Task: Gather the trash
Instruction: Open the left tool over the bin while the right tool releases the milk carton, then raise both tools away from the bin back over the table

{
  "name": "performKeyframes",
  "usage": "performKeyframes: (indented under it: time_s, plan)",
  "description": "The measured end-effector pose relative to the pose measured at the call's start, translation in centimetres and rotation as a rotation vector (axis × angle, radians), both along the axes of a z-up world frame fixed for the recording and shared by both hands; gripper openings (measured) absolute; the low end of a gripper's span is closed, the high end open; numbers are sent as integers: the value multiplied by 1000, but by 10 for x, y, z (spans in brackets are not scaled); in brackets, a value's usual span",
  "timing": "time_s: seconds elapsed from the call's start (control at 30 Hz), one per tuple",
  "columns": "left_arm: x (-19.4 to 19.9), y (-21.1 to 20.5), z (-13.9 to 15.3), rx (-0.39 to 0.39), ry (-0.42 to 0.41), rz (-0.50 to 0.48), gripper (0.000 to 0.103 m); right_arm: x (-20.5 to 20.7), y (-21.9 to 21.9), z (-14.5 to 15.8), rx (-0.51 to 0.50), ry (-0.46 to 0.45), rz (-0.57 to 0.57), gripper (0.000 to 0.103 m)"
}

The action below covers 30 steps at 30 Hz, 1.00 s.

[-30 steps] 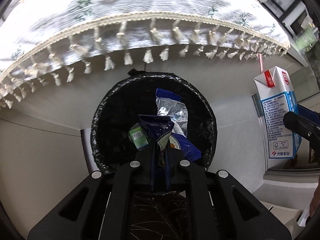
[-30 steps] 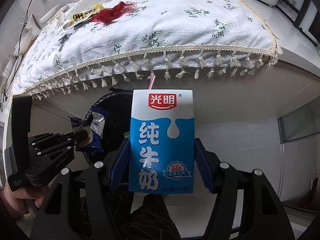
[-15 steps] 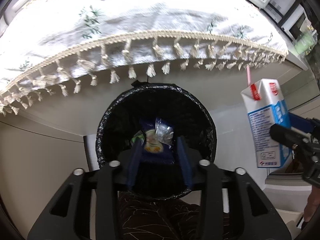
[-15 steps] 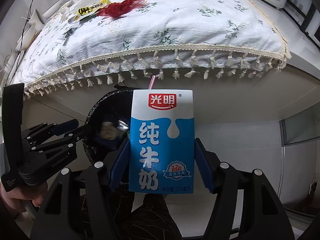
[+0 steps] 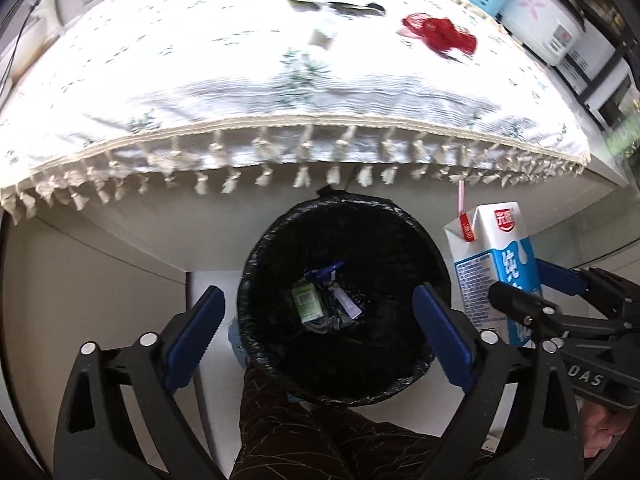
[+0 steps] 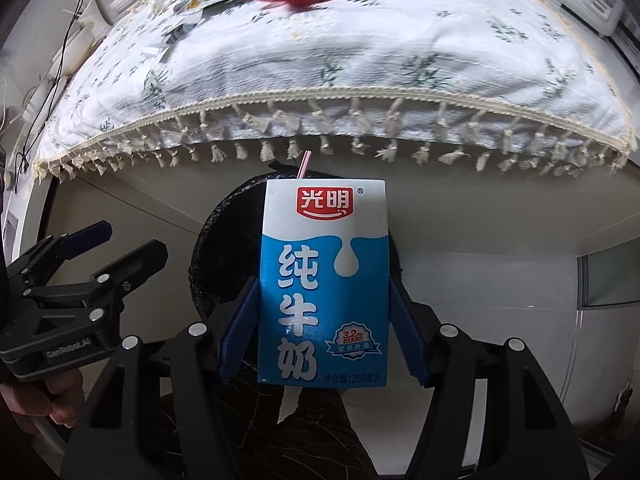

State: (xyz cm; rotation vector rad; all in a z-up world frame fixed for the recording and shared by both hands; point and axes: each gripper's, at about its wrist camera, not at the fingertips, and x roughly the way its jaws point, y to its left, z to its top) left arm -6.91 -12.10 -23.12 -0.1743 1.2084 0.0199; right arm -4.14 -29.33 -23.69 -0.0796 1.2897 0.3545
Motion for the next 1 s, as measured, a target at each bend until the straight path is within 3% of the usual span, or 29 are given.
performKeyframes:
  time_s: [0.43,0.9,1.0]
  plan:
    - [-10,50,5,28,2,98,97,8,44,-11,-8,11,70,61]
    - [-10,68,3,62,10,103,97,21,80,-21,-29,0,95,62]
    - [-8,69,2,57,12,107,97,24,78,-19,-25,4,82,72]
